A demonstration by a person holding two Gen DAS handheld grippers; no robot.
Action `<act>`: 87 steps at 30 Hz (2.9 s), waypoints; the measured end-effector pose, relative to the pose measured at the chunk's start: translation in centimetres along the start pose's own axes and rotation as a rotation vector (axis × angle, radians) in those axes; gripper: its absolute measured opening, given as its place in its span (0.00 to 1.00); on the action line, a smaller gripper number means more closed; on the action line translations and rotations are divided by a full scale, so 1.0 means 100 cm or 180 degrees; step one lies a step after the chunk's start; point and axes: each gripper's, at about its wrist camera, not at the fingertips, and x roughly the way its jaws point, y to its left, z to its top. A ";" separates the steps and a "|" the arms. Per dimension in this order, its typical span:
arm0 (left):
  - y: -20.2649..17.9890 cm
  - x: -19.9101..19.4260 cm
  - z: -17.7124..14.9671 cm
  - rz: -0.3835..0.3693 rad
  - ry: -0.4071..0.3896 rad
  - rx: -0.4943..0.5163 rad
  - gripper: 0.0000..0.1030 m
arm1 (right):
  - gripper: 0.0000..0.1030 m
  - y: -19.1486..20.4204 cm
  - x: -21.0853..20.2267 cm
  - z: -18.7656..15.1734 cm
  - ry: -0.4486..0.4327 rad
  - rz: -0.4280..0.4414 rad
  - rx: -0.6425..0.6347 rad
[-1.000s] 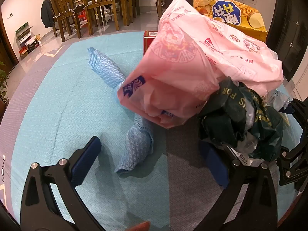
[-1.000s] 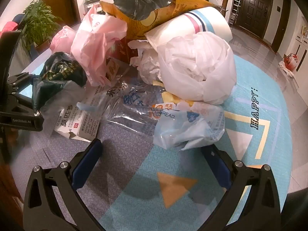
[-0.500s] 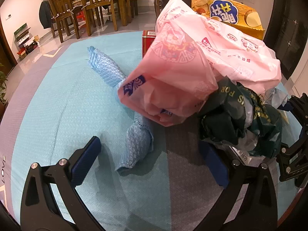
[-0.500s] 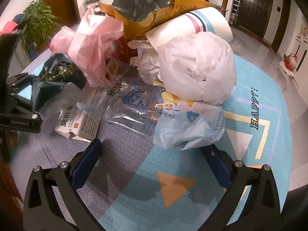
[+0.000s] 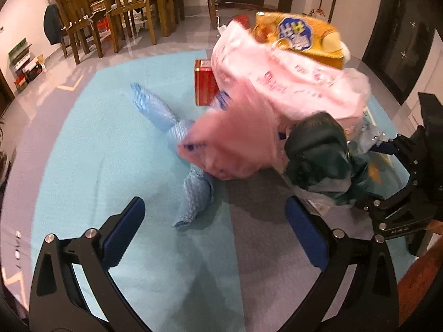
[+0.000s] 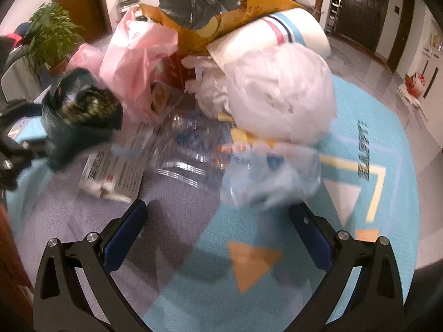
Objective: Collect trash
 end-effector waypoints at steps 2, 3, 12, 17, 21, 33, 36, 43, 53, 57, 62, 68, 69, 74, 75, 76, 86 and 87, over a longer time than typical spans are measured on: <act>0.000 -0.009 0.004 -0.0045 0.0064 -0.0028 0.97 | 0.98 0.001 -0.006 0.003 0.0213 0.0008 0.0079; -0.001 -0.014 0.008 -0.0046 0.0089 -0.0051 0.97 | 0.98 0.000 -0.010 0.004 0.0265 0.0064 0.0134; -0.003 -0.058 0.028 -0.0121 0.0002 -0.0164 0.97 | 0.98 0.004 -0.080 0.027 -0.0186 0.0001 0.0283; -0.012 -0.075 0.044 -0.0086 0.0002 -0.0002 0.97 | 0.98 -0.007 -0.100 0.036 -0.0194 -0.0056 0.0654; -0.009 -0.093 0.053 -0.0171 -0.0227 -0.0030 0.97 | 0.98 -0.013 -0.107 0.042 -0.0159 -0.0139 0.0809; 0.022 -0.098 0.057 -0.0111 -0.0190 -0.0503 0.97 | 0.98 -0.014 -0.133 0.063 -0.0319 -0.0707 0.1130; 0.036 -0.091 0.058 -0.0038 -0.0142 -0.0798 0.97 | 0.98 -0.015 -0.136 0.067 -0.0396 -0.0534 0.1303; 0.035 -0.087 0.062 0.0048 -0.0163 -0.0859 0.97 | 0.98 -0.006 -0.130 0.081 -0.0304 -0.0414 0.1118; 0.010 -0.082 0.068 0.0168 -0.0105 -0.0472 0.97 | 0.98 -0.010 -0.128 0.088 -0.0319 -0.0103 0.1314; 0.006 -0.085 0.067 0.0097 -0.0091 -0.0414 0.97 | 0.98 -0.012 -0.125 0.089 -0.0330 -0.0108 0.1354; 0.003 -0.082 0.066 0.0121 -0.0060 -0.0349 0.97 | 0.98 -0.005 -0.122 0.092 -0.0334 -0.0258 0.1187; -0.003 -0.088 0.069 0.0240 -0.0138 -0.0263 0.97 | 0.98 -0.005 -0.120 0.091 -0.0307 -0.0139 0.1146; -0.005 -0.091 0.069 0.0278 -0.0155 -0.0245 0.97 | 0.98 -0.006 -0.120 0.091 -0.0310 -0.0134 0.1156; -0.011 -0.095 0.065 0.0195 -0.0127 -0.0201 0.97 | 0.98 -0.013 -0.121 0.090 -0.0320 -0.0073 0.1284; -0.011 -0.095 0.064 0.0167 -0.0107 -0.0224 0.97 | 0.98 -0.015 -0.121 0.090 -0.0323 -0.0057 0.1320; -0.010 -0.094 0.063 0.0134 -0.0086 -0.0278 0.97 | 0.98 -0.017 -0.121 0.090 -0.0325 -0.0054 0.1341; 0.019 -0.068 0.058 -0.0333 0.0211 -0.0668 0.97 | 0.79 -0.019 -0.098 0.096 -0.0024 0.0092 0.1423; 0.026 -0.061 0.057 -0.0453 0.0318 -0.0811 0.97 | 0.75 -0.015 -0.093 0.098 0.0022 0.0132 0.1389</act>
